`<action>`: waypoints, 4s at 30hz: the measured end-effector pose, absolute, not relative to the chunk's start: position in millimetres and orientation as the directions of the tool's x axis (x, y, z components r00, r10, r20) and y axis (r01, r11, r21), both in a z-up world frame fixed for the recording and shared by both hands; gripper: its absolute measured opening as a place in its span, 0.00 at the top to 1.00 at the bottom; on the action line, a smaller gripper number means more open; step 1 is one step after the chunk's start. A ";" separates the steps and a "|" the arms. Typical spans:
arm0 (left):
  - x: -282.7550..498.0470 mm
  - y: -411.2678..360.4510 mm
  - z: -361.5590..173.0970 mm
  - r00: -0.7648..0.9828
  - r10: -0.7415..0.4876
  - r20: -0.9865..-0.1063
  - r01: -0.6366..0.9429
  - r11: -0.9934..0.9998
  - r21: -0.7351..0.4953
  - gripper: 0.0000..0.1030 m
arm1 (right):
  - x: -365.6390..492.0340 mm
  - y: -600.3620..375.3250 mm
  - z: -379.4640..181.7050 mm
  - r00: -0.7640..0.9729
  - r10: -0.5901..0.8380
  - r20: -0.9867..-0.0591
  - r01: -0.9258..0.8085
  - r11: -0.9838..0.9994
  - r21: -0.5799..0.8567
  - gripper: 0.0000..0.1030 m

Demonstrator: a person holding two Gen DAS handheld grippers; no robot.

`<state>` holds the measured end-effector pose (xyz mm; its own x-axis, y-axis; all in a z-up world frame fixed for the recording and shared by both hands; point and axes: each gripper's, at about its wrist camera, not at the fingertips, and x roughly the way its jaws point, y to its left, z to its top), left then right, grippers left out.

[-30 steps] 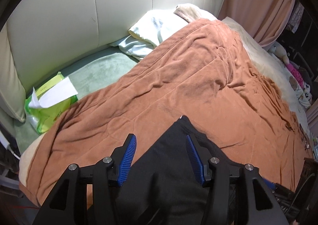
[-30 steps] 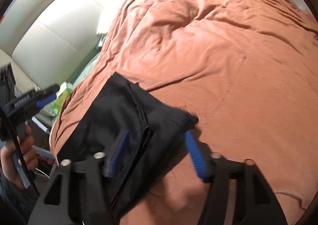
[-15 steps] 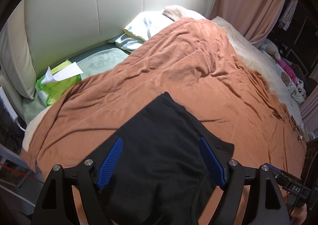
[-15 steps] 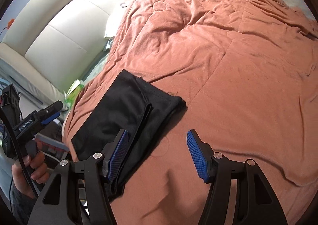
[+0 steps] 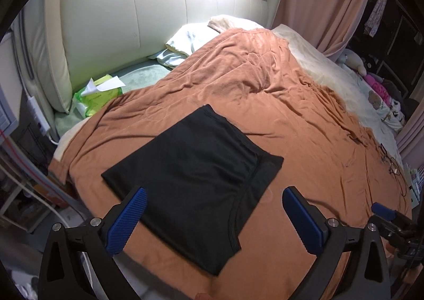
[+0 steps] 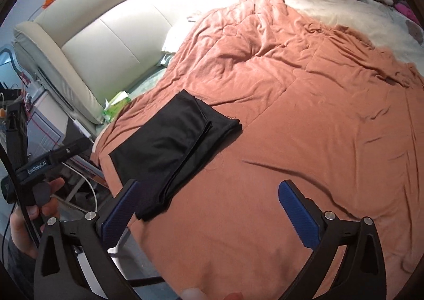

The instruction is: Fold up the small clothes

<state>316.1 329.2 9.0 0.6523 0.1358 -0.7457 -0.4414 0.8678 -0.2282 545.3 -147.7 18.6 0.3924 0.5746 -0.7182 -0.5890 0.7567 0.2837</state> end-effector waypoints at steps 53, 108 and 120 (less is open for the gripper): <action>77.2 74.2 50.8 0.917 0.006 -0.399 -0.043 0.996 -0.083 0.00 | 179.8 -416.9 46.1 0.834 0.375 -0.405 -0.398 0.917 0.031 0.00; 26.2 12.3 22.2 0.942 -0.023 -0.335 0.007 0.999 -0.050 0.00 | 124.6 -429.1 5.0 0.874 0.298 -0.383 -0.285 0.954 0.092 0.00; 24.8 18.7 23.0 0.941 -0.041 -0.336 0.018 0.997 -0.069 0.00 | 120.2 -430.5 5.6 0.883 0.281 -0.377 -0.269 0.959 0.085 0.00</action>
